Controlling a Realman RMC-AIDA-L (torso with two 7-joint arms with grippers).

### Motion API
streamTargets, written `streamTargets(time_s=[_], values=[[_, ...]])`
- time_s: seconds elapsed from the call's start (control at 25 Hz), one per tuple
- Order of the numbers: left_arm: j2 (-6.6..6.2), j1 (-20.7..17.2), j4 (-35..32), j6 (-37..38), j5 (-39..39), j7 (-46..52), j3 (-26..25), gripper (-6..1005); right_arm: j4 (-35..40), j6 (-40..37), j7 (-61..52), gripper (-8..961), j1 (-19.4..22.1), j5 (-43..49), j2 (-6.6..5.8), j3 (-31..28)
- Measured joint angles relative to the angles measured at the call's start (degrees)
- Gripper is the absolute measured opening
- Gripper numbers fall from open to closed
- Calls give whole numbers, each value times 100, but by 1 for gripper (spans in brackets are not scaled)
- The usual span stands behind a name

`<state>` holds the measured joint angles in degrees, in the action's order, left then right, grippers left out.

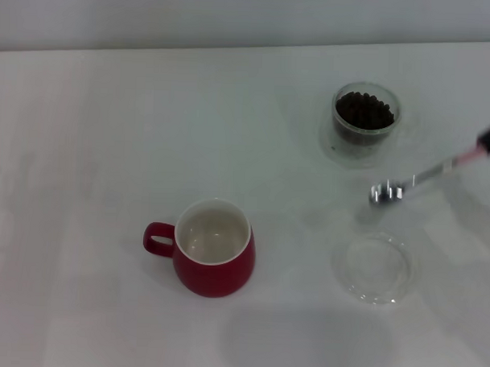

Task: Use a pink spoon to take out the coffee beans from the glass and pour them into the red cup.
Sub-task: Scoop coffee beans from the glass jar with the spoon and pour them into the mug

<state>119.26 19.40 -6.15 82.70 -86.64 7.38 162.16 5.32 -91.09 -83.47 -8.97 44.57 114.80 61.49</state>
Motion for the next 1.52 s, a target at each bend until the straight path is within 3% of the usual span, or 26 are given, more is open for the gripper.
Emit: streamTargets(time_s=[0.2,0.4,0.52,0.96,1.52], values=[[0,43,-8,0,-10,0,0,893,787,-12,43,148,-487,-86,-1,-96],[0,84,-16,0,17,0,7,893,1157,484,655,148,-1116,-65,-28,-269],[2,92,-19,-8,24,0,23,893,1355,904,1129,149,-1279,-40,-46,-251],[8,81,-89,-43,29,0,28,892,1452,1907,2453,149,-1322,167,0,-127],[-10,106,-76,-160,34,0,41,892,1475,2756,2933,150,-1422,272,24,3]])
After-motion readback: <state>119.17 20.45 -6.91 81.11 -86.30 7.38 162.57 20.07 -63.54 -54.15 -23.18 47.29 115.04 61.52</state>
